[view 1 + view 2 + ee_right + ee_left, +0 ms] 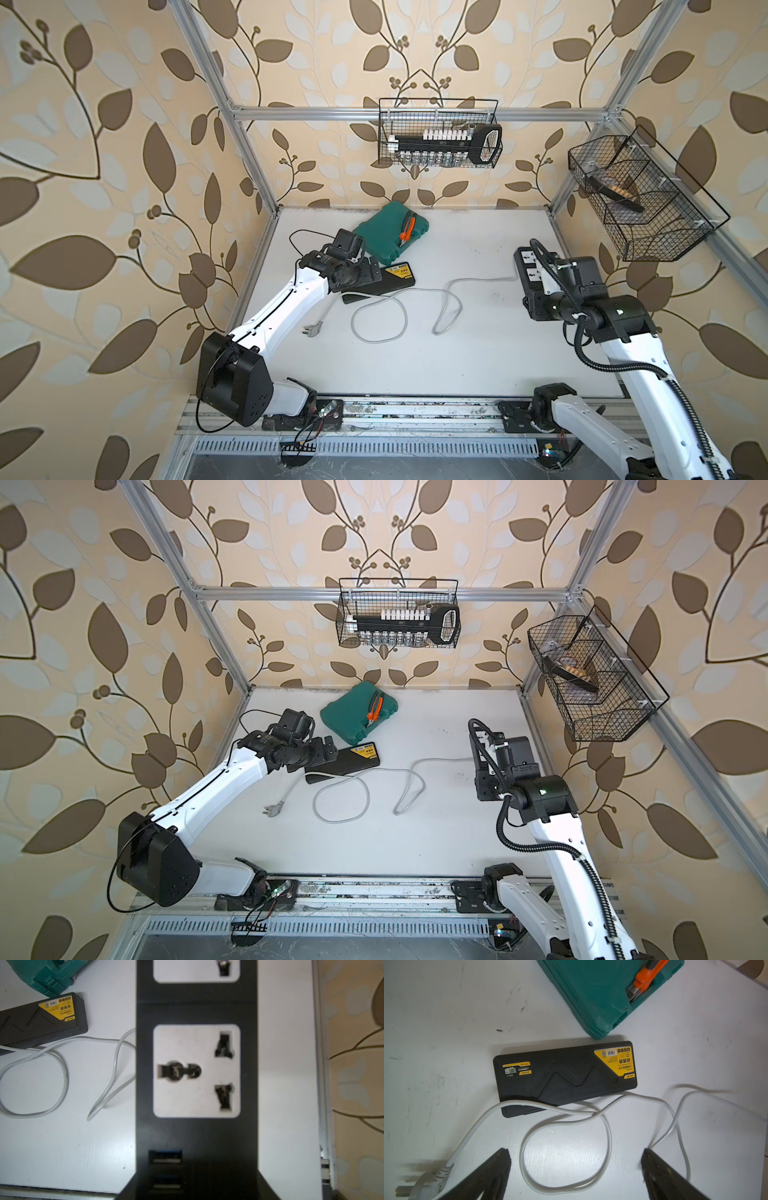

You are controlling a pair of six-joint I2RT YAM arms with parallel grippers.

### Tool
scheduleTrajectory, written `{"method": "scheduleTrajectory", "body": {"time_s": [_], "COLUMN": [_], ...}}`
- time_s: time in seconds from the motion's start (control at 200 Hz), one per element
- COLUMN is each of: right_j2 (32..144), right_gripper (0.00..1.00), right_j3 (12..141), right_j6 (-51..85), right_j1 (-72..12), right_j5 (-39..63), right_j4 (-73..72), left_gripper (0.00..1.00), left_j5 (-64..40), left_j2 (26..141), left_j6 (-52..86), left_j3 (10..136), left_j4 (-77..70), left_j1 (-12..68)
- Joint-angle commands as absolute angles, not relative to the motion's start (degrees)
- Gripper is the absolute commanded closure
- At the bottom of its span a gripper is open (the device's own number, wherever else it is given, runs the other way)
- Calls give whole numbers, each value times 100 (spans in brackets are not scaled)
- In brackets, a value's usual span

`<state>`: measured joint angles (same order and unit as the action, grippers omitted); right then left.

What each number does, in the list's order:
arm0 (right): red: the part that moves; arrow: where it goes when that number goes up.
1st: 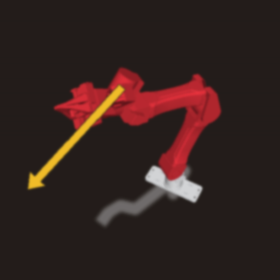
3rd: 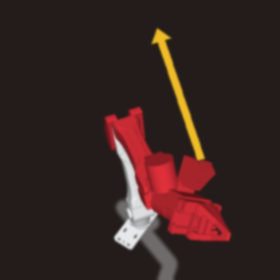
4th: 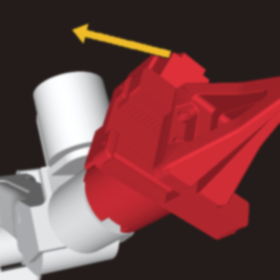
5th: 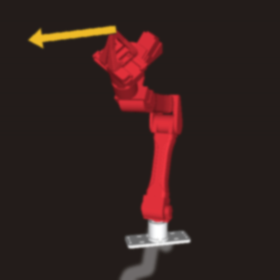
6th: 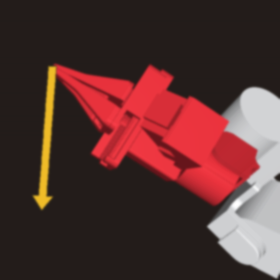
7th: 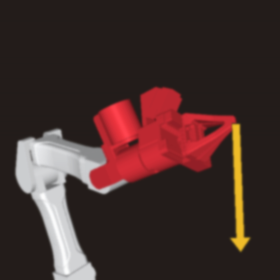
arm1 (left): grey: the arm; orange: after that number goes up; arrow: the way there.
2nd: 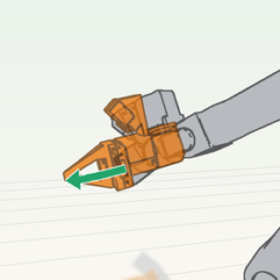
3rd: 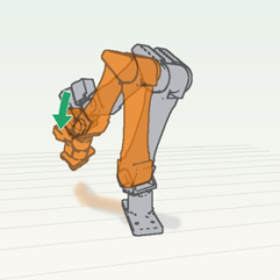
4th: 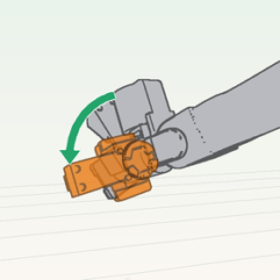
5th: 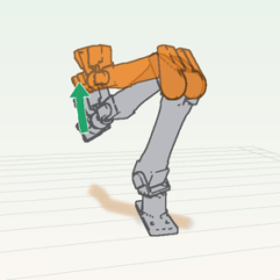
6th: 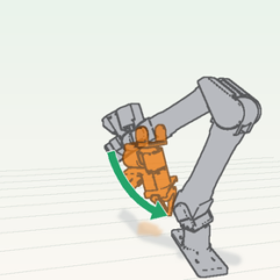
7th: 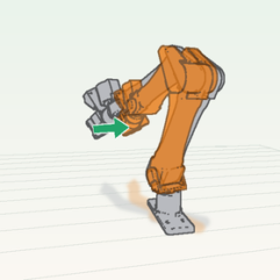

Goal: Unwrap the cord wrapped around the power strip
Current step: Place the power strip at the center of the board.

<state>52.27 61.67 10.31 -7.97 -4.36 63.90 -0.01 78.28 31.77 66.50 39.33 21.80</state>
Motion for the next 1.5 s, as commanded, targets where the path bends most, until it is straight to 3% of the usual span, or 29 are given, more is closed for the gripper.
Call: {"method": "scheduleTrajectory", "body": {"time_s": [0.0,0.195,0.345,0.465,0.605,1.0,1.1,1.235,1.395,1.495], "right_j2": [5415,5673,5557,5892,6556,7497,7528,7688,7667,7656], "right_gripper": [100,100,100,100,100,100,87,58,38,31], "right_j3": [5840,5239,4642,4328,4305,3899,3861,3895,3885,3889], "right_j6": [1977,3141,4554,5476,5827,5552,5605,5674,5772,5866], "right_j1": [-773,-971,-2330,-3197,-3943,-4173,-4192,-4254,-4256,-4254], "right_j5": [-77,-162,-903,-926,-892,-634,-624,-655,-689,-770], "right_j4": [5690,5467,5561,5523,5493,4780,4673,4692,4702,4700], "left_gripper": [1,1,1,1,1,1,1,1,1,1], "left_j5": [156,184,235,234,211,394,648,1008,1223,1332], "left_j2": [7558,7491,7494,7566,7654,7614,7475,7265,7109,7143], "left_j6": [3432,3560,3623,3639,3587,3597,3646,3655,3644,3594], "left_j3": [6630,6498,6416,6424,6451,6358,6278,6200,6073,6145], "left_j4": [3877,3776,3669,3641,3653,3644,3574,3544,3411,3445], "left_j1": [2107,2046,2004,1969,1943,1855,1829,1804,1738,1697]}}
